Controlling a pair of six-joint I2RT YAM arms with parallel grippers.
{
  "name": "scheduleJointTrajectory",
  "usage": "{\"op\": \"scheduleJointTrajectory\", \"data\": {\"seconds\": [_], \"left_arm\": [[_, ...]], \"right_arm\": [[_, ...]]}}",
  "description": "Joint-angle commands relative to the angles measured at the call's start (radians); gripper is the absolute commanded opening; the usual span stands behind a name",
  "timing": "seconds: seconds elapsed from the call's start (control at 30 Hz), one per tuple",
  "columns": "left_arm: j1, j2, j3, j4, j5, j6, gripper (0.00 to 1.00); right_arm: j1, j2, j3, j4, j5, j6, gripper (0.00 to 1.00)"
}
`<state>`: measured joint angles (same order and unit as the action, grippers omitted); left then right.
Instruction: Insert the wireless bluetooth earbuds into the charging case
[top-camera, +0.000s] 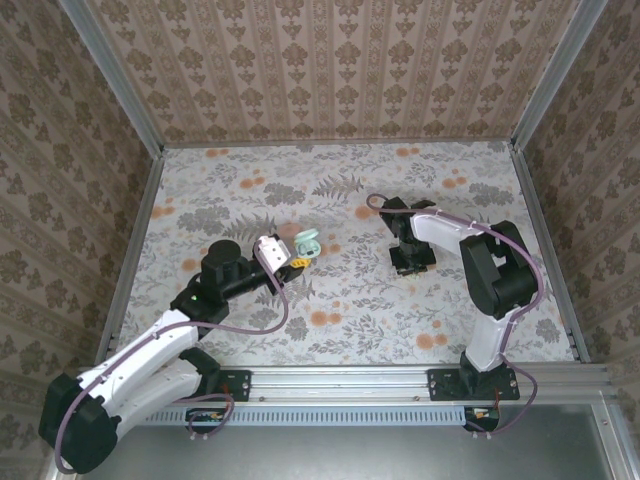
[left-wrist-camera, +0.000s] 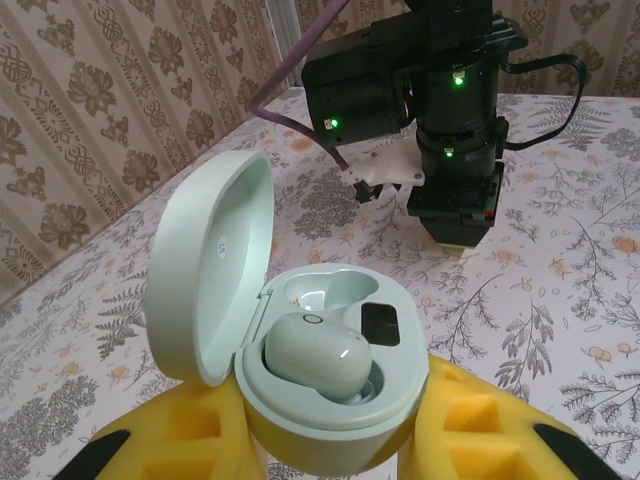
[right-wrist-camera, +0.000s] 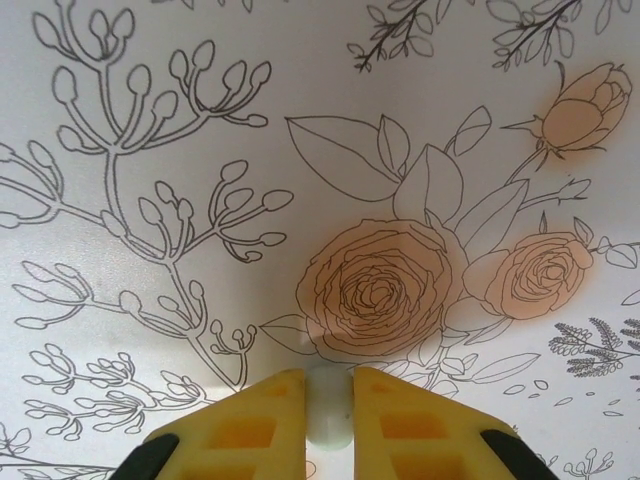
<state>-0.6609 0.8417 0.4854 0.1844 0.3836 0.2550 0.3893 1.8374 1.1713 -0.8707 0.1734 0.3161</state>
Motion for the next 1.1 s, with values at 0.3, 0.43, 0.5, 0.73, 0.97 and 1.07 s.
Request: {"op": "scheduleJointTrajectory", "data": {"seconds": [0.3, 0.43, 0.5, 0.73, 0.97, 1.07], "left_arm": [[0.009, -0.016, 0.038, -0.014, 0.035, -0.011, 0.00], [0.042, -0.010, 0.025, 0.037, 0.113, -0.039, 0.00], [0.056, -0.011, 0.020, 0.065, 0.157, -0.057, 0.00], [0.078, 0.013, 0.051, 0.107, 0.308, -0.113, 0.00], [0.074, 0.038, 0.079, 0.132, 0.387, -0.166, 0.00], [0.073, 0.037, 0.090, 0.119, 0.408, -0.170, 0.00]], "right_arm": [[0.002, -0.292, 0.032, -0.055, -0.236, 0.001, 0.10], [0.007, -0.490, 0.010, 0.048, -0.495, -0.011, 0.08], [0.019, -0.561, 0.010, 0.107, -0.613, 0.001, 0.08], [0.119, -0.640, 0.072, 0.241, -0.803, 0.048, 0.09], [0.241, -0.556, 0.191, 0.265, -0.807, 0.027, 0.08], [0.267, -0.514, 0.231, 0.240, -0.804, 0.006, 0.07]]}}
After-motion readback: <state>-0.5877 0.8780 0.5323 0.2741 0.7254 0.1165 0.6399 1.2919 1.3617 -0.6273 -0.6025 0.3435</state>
